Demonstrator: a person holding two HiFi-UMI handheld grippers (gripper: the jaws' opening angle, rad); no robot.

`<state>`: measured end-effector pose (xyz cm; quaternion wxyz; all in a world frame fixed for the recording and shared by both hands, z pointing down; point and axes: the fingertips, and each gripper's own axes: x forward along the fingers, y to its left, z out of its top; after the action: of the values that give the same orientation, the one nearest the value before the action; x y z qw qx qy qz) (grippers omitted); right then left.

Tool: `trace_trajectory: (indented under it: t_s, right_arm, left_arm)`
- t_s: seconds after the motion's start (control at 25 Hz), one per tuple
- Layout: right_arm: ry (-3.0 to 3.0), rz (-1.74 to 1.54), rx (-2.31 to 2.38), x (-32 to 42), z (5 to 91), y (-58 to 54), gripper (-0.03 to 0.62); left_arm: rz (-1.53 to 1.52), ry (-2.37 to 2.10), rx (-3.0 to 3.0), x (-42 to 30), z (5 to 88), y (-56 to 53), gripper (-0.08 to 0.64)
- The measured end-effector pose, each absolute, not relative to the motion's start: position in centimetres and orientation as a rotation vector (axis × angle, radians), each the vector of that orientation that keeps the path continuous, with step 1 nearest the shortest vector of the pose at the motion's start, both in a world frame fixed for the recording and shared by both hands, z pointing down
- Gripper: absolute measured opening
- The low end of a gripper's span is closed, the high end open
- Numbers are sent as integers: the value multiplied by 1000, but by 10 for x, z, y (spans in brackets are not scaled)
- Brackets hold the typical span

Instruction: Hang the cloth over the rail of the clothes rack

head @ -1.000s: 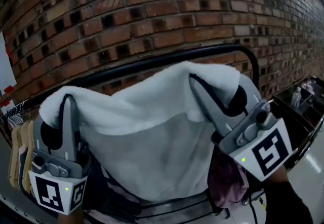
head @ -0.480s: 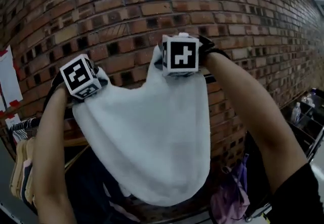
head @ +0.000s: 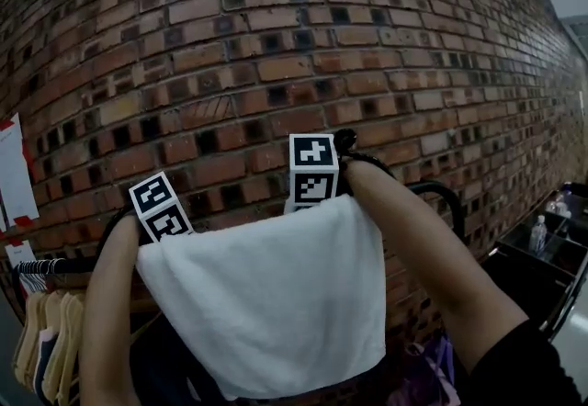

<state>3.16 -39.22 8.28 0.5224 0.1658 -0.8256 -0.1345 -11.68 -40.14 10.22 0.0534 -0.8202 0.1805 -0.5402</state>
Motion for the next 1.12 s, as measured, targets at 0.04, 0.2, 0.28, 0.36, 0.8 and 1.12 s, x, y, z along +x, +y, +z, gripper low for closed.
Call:
trace_trajectory:
  t_s: [0.04, 0.2, 0.28, 0.36, 0.8, 1.12]
  right_arm:
    - [-2003, -298, 402, 31, 82, -393, 22]
    - [-2289, -260, 430, 15, 41, -384, 72]
    - [-2359, -210, 422, 12, 32, -378, 109]
    - [-2327, -169, 434, 18, 37, -379, 118]
    - [-1988, -326, 526, 42, 56, -399, 120]
    - [-2103, -310, 527, 43, 27, -392, 120]
  left_arm:
    - [-1644, 572, -2527, -119, 104, -401, 92]
    - [-1609, 633, -2584, -122, 99, -408, 181]
    - [-1563, 625, -2622, -117, 93, -410, 211]
    - [-1498, 590, -2681, -108, 87, -405, 233]
    - [-1197, 528, -2682, -94, 53, -401, 285]
    - [-1586, 698, -2596, -129, 94, -413, 285]
